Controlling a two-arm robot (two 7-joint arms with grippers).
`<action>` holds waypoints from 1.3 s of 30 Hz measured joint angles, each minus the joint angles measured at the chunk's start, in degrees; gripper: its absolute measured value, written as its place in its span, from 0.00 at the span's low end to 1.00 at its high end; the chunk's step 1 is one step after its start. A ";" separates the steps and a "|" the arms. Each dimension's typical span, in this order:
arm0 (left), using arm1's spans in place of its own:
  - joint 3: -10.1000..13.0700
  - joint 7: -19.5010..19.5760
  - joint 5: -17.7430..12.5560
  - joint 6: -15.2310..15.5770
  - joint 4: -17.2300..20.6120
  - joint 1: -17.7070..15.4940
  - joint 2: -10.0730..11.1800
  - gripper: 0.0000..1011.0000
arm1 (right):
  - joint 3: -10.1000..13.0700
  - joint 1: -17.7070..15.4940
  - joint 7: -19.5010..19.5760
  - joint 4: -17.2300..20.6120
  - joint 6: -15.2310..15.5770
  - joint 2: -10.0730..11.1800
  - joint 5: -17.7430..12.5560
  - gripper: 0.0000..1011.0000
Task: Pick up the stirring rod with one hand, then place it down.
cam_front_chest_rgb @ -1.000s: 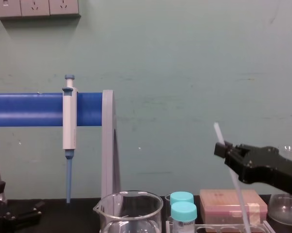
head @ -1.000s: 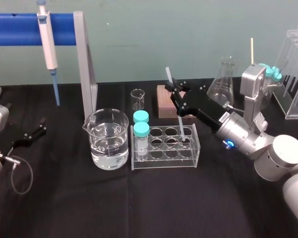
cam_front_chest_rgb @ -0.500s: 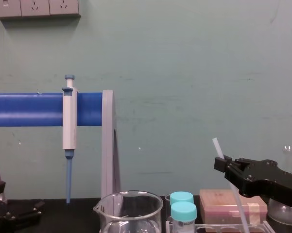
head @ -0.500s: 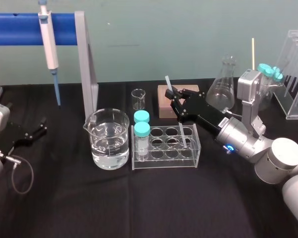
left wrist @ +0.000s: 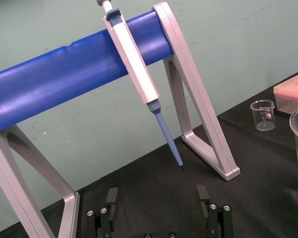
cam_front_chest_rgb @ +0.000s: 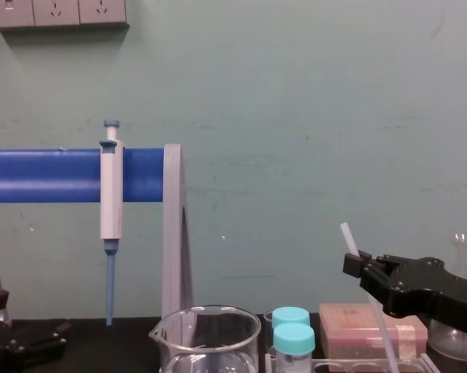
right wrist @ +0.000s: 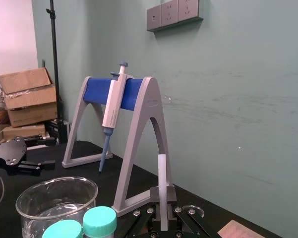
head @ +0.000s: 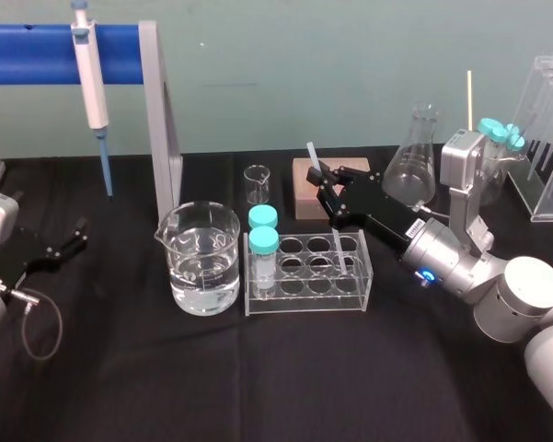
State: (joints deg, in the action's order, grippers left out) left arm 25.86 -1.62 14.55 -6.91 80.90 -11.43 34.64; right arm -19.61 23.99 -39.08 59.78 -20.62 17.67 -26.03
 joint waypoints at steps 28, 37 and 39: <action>0.00 0.00 0.00 0.00 0.00 0.00 0.00 0.99 | 0.07 0.00 0.05 0.06 -0.14 -0.02 0.06 0.71; 0.00 0.00 0.00 0.00 0.00 0.00 0.00 0.99 | 0.07 0.00 0.07 0.06 -0.14 -0.02 0.06 0.94; 0.00 0.00 0.00 0.00 0.00 0.00 0.00 0.99 | 0.07 0.00 0.07 0.06 -0.14 -0.02 0.06 0.99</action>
State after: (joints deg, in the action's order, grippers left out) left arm 25.86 -1.62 14.55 -6.91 80.90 -11.43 34.65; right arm -19.54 23.99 -39.01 59.84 -20.76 17.65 -25.98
